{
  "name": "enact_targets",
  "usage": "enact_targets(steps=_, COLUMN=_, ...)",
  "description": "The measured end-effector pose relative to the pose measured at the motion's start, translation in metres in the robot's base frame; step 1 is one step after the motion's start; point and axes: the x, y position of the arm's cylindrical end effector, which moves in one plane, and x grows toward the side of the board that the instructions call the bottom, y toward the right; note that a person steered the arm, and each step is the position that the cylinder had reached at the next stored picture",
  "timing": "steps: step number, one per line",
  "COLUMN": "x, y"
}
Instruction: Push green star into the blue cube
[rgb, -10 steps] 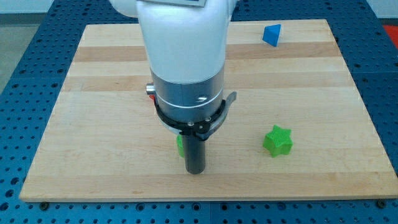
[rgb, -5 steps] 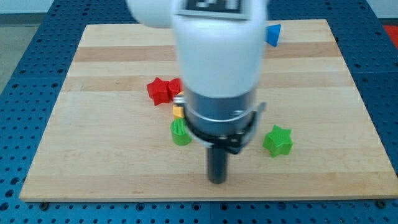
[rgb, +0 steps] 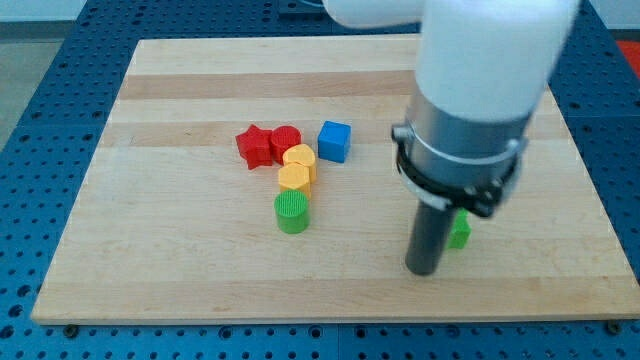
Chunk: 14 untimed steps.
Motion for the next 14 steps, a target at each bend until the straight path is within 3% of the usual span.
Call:
enact_targets(steps=1, x=0.012, y=0.03)
enact_targets(steps=3, x=-0.072, y=0.009)
enact_targets(steps=4, x=-0.083, y=0.006)
enact_targets(steps=5, x=-0.068, y=0.013)
enact_targets(steps=7, x=-0.117, y=0.015)
enact_targets(steps=11, x=-0.146, y=0.021)
enact_targets(steps=12, x=-0.136, y=0.024)
enact_targets(steps=13, x=-0.13, y=0.055)
enact_targets(steps=14, x=-0.151, y=0.093)
